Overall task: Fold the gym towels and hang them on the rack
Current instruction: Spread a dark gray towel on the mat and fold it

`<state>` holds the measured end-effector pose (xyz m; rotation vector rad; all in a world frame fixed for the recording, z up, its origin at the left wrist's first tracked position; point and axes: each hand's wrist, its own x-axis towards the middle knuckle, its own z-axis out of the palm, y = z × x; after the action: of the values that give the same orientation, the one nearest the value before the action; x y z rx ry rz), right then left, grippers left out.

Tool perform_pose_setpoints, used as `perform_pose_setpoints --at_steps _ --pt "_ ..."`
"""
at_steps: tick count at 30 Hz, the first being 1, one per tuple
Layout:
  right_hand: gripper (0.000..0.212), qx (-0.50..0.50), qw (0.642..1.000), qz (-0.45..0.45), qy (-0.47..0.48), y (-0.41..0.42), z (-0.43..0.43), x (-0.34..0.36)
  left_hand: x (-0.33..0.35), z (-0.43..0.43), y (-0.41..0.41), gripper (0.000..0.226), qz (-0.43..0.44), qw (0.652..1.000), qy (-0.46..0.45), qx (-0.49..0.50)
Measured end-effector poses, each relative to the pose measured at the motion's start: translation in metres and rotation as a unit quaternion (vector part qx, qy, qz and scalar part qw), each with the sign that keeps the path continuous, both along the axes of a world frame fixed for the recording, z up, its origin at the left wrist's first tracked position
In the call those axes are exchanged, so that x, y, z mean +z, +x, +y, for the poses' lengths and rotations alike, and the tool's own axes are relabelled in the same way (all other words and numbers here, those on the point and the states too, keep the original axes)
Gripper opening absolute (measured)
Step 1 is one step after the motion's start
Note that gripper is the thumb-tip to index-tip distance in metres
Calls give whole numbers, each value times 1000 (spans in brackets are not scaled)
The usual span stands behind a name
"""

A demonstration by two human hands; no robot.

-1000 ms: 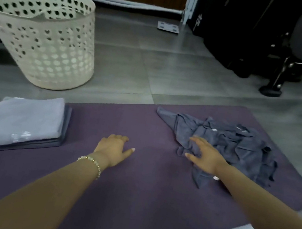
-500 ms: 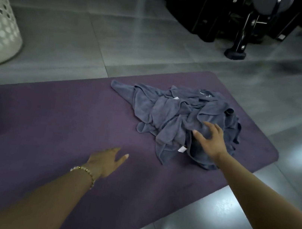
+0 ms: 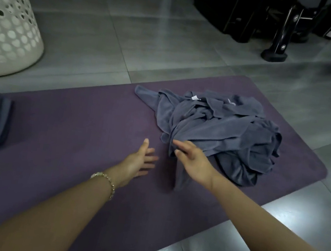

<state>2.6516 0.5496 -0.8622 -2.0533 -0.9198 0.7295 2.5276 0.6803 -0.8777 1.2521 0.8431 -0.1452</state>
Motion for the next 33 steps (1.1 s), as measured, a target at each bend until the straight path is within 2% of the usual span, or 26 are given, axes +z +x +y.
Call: perform_pose_setpoints --at_steps 4,8,10,12,14,15,17,18,20,21,23,26,28,31,33 --pt "40 90 996 24 -1 -36 10 -5 5 19 -3 51 -13 993 -112 32" --pt "38 118 991 55 2 -52 15 -2 -7 21 -5 25 16 990 -116 75" --pt "29 97 990 98 2 -49 16 4 -12 21 -1 11 -14 982 -133 130" --pt "16 41 995 85 42 -39 16 9 -13 21 3 5 -41 974 -151 161" --pt "7 -70 994 15 85 -18 13 12 -8 21 7 7 -44 980 -126 148" --pt "10 -131 987 -26 90 -4 10 13 -6 20 10 11 -40 986 -88 133" --pt "32 -211 971 -94 56 27 7 17 -3 22 16 18 -37 993 25 113" --pt "45 -228 968 -99 39 41 9 22 0 24 19 19 -42 990 83 109" --pt "69 -245 967 -64 21 67 19 29 3 29 27 27 -59 982 154 94" --pt "74 -254 966 -44 7 79 28 28 5 31 31 33 -66 981 168 77" --pt "67 -268 960 -53 -58 97 42 22 9 32 39 45 -74 980 179 43" --pt "35 -279 946 -117 -119 106 49 17 12 32 48 47 -75 979 185 28" --pt "29 -261 953 -131 -74 105 44 19 11 33 50 40 -79 980 182 32" --pt "24 -171 982 -50 57 77 41 38 19 35 51 36 -106 979 170 38" --pt "23 -96 991 4 96 42 44 56 32 37 51 42 -129 983 127 42"
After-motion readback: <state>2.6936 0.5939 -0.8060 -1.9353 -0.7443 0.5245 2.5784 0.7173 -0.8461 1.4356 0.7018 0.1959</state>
